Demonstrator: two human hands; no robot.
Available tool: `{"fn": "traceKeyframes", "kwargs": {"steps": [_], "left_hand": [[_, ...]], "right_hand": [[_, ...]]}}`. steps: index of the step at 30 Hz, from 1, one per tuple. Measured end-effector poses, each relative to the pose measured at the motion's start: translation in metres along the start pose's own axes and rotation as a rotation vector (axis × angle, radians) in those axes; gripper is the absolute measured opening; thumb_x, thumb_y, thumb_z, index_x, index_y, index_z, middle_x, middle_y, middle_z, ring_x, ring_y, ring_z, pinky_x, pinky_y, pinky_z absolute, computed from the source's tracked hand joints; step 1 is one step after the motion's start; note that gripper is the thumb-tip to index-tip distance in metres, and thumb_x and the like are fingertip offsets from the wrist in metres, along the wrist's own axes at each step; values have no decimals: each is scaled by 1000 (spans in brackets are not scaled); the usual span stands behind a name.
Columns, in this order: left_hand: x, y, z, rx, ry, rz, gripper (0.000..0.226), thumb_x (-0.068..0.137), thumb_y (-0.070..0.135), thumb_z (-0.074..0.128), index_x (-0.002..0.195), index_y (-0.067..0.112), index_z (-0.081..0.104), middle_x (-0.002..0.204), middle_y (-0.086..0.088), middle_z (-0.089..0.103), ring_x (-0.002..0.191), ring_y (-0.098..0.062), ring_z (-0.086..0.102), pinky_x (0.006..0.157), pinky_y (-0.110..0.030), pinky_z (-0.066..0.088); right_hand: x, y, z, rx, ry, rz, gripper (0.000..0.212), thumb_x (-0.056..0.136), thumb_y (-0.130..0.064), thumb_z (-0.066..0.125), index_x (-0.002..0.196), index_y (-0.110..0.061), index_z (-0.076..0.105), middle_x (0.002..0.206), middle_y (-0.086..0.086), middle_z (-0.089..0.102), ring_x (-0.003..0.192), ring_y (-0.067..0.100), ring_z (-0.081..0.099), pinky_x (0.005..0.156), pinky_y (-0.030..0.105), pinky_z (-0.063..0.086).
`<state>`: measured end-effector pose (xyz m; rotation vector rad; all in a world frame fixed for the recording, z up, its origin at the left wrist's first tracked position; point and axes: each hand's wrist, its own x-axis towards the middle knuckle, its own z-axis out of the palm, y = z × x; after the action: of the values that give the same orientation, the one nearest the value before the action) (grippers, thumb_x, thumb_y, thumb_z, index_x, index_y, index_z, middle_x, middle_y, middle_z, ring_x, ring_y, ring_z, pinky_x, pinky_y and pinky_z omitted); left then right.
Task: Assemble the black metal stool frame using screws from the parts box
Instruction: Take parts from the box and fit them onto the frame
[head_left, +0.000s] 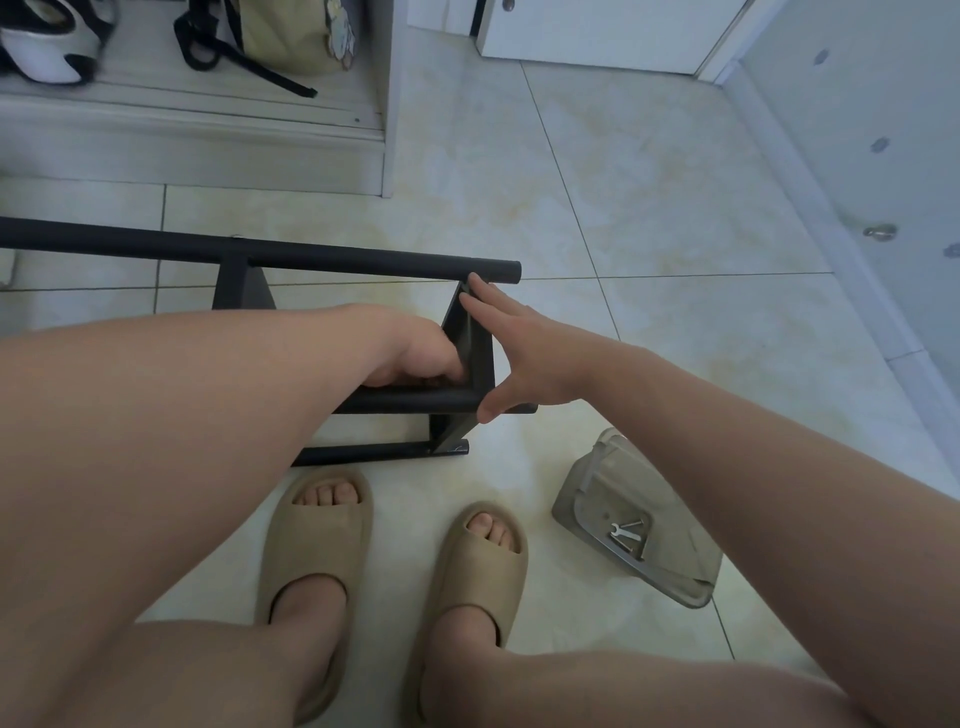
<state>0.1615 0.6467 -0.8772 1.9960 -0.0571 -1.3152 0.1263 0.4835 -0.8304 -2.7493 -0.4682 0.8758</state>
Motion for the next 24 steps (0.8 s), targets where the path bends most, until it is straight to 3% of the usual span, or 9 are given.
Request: {"fn": "traceKeyframes", "kwargs": {"steps": [4, 7, 9, 10, 13, 15, 20, 24], "left_hand": [[-1, 0, -2, -55, -29, -36, 36, 90, -7, 41, 107, 6, 70, 97, -10, 71, 89, -25, 62, 92, -36, 49], [0, -2, -5, -108, -30, -36, 46, 91, -16, 36, 89, 14, 71, 78, 3, 74, 85, -13, 65, 78, -27, 51], [-1, -2, -6, -98, -12, -19, 37, 94, -10, 44, 88, 13, 71, 76, 4, 74, 82, -10, 65, 73, -24, 51], [-1, -2, -6, -83, -10, -8, 30, 95, -6, 49, 90, 12, 72, 80, 1, 75, 82, -12, 66, 78, -26, 52], [-1, -3, -4, -13, 43, 25, 16, 93, 7, 61, 104, 5, 73, 102, -15, 75, 98, -32, 70, 99, -44, 54], [-2, -3, -4, 30, 83, 51, 18, 91, 10, 63, 103, 2, 74, 102, -21, 75, 102, -41, 70, 99, -53, 53], [-3, 1, -1, 180, 54, 92, 18, 88, 15, 63, 87, 11, 80, 89, -7, 78, 92, -31, 74, 94, -46, 56], [0, 1, -1, 202, 188, 65, 21, 93, 22, 59, 106, 11, 72, 106, -12, 71, 100, -32, 67, 98, -47, 53]], "right_hand": [[1, 0, -1, 16, -1, 3, 131, 72, -42, 89, 162, -21, -4, 166, -13, -21, 153, 6, -1, 122, 30, 7], [1, 0, -1, 14, -3, 6, 131, 72, -42, 89, 162, -21, -5, 166, -13, -21, 152, 5, -2, 123, 32, 8], [1, 0, -1, 10, -3, 8, 131, 72, -42, 89, 162, -21, -5, 166, -13, -21, 152, 4, -3, 123, 32, 7], [1, 0, -1, 10, -4, 10, 131, 72, -42, 89, 162, -21, -5, 166, -13, -21, 152, 5, -2, 123, 32, 7], [2, 0, -2, 19, -7, 14, 131, 72, -42, 89, 162, -21, -4, 166, -14, -21, 153, 5, -3, 124, 33, 8], [1, 0, -2, 25, -8, 14, 131, 72, -41, 89, 162, -21, -4, 166, -13, -21, 153, 5, -4, 125, 34, 8], [3, -1, -4, 26, -10, 17, 131, 72, -40, 89, 162, -21, -4, 167, -13, -20, 153, 6, -2, 125, 35, 8], [4, 0, -3, 33, -13, 23, 131, 72, -40, 89, 162, -22, -4, 166, -14, -20, 154, 7, -2, 125, 33, 9]]}}
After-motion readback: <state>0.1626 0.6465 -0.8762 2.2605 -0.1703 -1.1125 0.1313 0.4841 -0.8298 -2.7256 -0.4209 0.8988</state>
